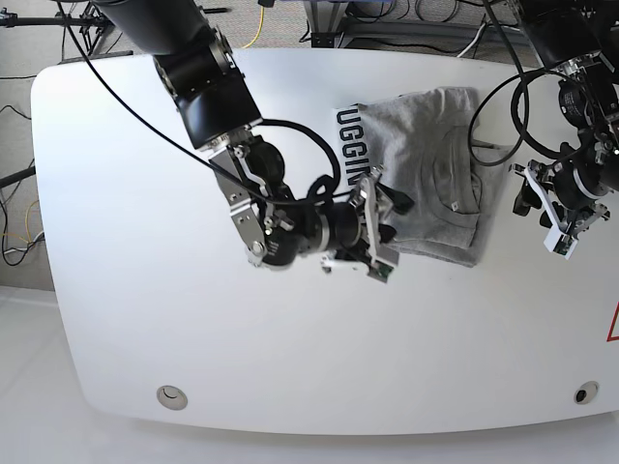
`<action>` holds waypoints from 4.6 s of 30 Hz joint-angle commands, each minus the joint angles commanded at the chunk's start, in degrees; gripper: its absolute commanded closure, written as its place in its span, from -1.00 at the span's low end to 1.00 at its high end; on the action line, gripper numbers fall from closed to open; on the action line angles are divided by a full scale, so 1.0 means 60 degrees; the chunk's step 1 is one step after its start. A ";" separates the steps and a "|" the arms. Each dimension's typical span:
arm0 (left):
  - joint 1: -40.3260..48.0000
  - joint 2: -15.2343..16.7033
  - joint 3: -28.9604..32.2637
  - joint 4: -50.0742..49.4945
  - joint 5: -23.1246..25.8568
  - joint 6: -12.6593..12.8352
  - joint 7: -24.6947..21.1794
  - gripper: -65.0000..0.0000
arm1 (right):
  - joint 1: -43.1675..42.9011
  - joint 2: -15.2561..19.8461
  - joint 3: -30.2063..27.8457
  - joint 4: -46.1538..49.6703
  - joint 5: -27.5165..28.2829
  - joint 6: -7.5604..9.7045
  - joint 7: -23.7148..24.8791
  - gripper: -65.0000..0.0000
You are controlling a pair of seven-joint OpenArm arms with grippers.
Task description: Fold the T-shirt properly
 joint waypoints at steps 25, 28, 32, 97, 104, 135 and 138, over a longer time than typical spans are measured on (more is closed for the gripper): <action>0.1070 0.0923 0.0396 0.0659 0.0000 0.0000 0.0278 0.11 | -0.0733 -0.0029 -0.0777 0.0938 0.0000 0.0000 -0.0586 0.02; 0.1201 0.0615 0.0044 0.0645 0.0000 0.0000 0.0278 0.11 | -0.0923 -0.0044 -0.0938 0.1158 -0.0029 -0.0015 -0.0586 0.02; 0.1304 0.0396 -0.0278 0.0630 0.0000 0.0000 0.0264 0.11 | -0.0938 -0.0073 -0.1143 0.1201 -0.0044 -0.0249 -0.0586 0.02; 0.1626 0.0220 -0.0440 0.0586 0.0044 0.0000 0.0015 0.11 | -0.0440 -0.1363 -0.2066 -0.0923 -0.5788 -0.1392 0.0703 0.51; 0.1612 0.0381 -0.0440 0.0586 0.0044 0.0000 0.0015 0.11 | 0.0029 -0.1419 -0.2066 -0.1070 -0.5773 -0.1392 0.0703 0.51; 0.1656 0.0498 -0.0425 0.0586 0.0044 0.0000 0.0029 0.11 | 0.0586 -0.1419 -0.2110 -0.2139 -0.3648 -0.1451 0.3458 0.50; 0.1656 0.0498 -0.0425 0.0586 0.0044 0.0000 0.0029 0.11 | 0.0601 -0.1419 -0.2286 -0.2154 -0.3604 -0.1465 0.3619 0.50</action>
